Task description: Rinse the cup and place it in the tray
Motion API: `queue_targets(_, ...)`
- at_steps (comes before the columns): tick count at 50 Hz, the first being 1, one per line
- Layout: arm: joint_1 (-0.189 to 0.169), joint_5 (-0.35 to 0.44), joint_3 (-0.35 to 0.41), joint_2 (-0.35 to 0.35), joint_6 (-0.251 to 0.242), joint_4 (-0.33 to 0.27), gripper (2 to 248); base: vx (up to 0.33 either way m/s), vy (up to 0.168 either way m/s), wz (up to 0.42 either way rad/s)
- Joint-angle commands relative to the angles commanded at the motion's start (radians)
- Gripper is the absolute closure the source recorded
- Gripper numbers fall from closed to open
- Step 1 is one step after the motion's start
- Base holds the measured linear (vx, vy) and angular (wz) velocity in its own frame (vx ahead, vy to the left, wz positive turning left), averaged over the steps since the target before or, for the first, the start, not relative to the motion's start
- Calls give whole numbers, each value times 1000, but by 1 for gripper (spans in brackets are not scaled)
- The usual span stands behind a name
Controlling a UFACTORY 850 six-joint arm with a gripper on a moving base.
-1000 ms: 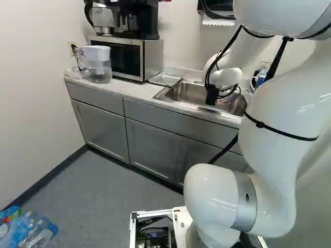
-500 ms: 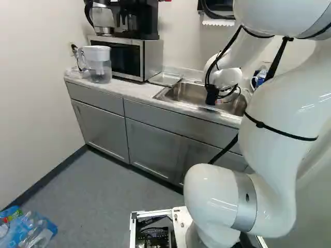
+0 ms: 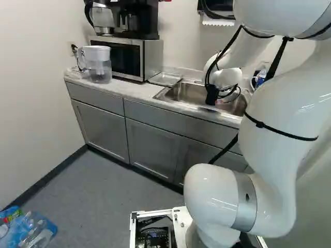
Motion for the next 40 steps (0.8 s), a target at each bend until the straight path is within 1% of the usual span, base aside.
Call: queue_targets(40, 0, 0, 0, 0, 0, 0, 125, 0, 0, 0)
